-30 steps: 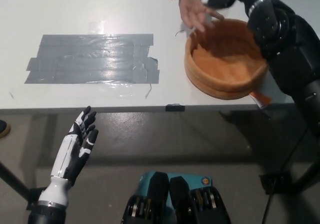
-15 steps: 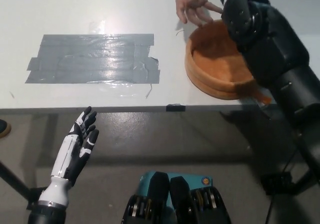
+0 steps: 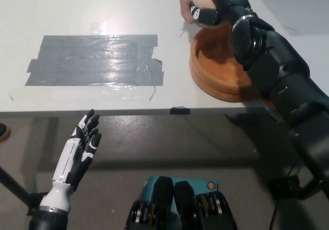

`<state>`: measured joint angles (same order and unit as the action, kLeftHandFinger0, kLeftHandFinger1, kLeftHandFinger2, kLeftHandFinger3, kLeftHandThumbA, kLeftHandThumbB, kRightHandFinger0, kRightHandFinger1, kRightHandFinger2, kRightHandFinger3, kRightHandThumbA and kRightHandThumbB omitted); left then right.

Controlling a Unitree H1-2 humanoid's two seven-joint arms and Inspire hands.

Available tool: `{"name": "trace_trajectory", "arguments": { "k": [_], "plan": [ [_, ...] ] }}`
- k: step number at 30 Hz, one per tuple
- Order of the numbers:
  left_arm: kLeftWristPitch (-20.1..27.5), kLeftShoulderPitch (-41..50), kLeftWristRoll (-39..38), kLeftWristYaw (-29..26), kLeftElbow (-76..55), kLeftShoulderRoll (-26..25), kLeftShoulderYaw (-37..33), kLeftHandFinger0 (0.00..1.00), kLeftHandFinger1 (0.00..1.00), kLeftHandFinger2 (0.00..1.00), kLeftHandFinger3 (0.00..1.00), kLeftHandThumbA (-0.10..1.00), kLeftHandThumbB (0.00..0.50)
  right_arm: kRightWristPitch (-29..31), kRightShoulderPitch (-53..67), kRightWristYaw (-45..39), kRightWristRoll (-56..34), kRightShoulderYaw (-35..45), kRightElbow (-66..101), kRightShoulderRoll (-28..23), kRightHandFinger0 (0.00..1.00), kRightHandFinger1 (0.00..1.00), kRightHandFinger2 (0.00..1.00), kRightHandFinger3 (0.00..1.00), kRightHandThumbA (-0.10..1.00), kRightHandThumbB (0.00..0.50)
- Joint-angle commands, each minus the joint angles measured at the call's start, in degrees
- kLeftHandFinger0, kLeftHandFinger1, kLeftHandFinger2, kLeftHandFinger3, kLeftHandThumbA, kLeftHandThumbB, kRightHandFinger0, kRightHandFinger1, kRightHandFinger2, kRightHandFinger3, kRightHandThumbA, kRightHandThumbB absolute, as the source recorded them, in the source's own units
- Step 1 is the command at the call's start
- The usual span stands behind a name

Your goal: An emotional support dumpling is kept in a soft plate infront in the middle of the desk infront of the robot. The robot extends its right arm to pick up the dumpling and hands it to a person

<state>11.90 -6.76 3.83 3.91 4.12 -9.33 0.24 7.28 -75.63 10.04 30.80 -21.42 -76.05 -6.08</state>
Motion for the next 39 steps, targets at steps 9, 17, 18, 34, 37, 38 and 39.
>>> {"name": "trace_trajectory", "arguments": {
  "k": [9, 17, 18, 34, 37, 38, 39],
  "plan": [
    [1.18, -1.43, 0.32, 0.46, -1.05, -1.13, -0.05, 1.0, 1.0, 1.0, 1.0, 0.86, 0.318, -0.52, -4.84, -6.66, -2.58, 1.33, 6.61, -1.67, 1.0, 1.0, 1.0, 1.0, 0.88, 0.495],
    [0.83, -1.37, 0.49, 0.68, -1.2, -1.31, -0.22, 1.0, 1.0, 1.0, 1.0, 0.88, 0.314, -0.05, -2.82, -5.14, -3.3, 4.0, 15.38, -3.71, 1.0, 1.0, 1.0, 1.0, 0.95, 0.5],
    [0.78, -1.38, 0.34, 0.73, -1.14, -1.31, -0.21, 1.0, 1.0, 1.0, 1.0, 0.88, 0.313, 0.25, -2.53, -4.51, -3.35, 4.29, 16.39, -4.0, 1.0, 1.0, 1.0, 1.0, 0.96, 0.5],
    [0.4, -2.47, -0.13, 0.9, -0.42, -1.23, -0.21, 1.0, 1.0, 1.0, 1.0, 0.86, 0.311, -10.6, 23.57, -14.96, -12.7, 15.09, 87.02, -11.79, 1.0, 1.0, 1.0, 1.0, 0.98, 0.447],
    [0.94, -2.15, 0.34, 0.91, -0.15, -1.32, -0.45, 1.0, 1.0, 1.0, 1.0, 0.86, 0.311, -11.57, 34.36, -15.16, -13.52, 15.56, 102.85, -12.27, 1.0, 1.0, 1.0, 1.0, 1.0, 0.416],
    [1.11, -2.15, 0.5, 0.86, 0.02, -1.33, -0.49, 1.0, 1.0, 1.0, 1.0, 0.87, 0.311, -11.84, 37.09, -15.08, -13.32, 15.63, 106.35, -12.15, 1.0, 1.0, 1.0, 1.0, 1.0, 0.418],
    [1.51, -1.95, 0.54, 0.82, 0.23, -1.24, -0.56, 1.0, 1.0, 1.0, 1.0, 0.87, 0.307, -12.67, 40.71, -14.98, -14.05, 15.43, 110.67, -11.71, 1.0, 1.0, 1.0, 1.0, 1.0, 0.431]
  ]
}}
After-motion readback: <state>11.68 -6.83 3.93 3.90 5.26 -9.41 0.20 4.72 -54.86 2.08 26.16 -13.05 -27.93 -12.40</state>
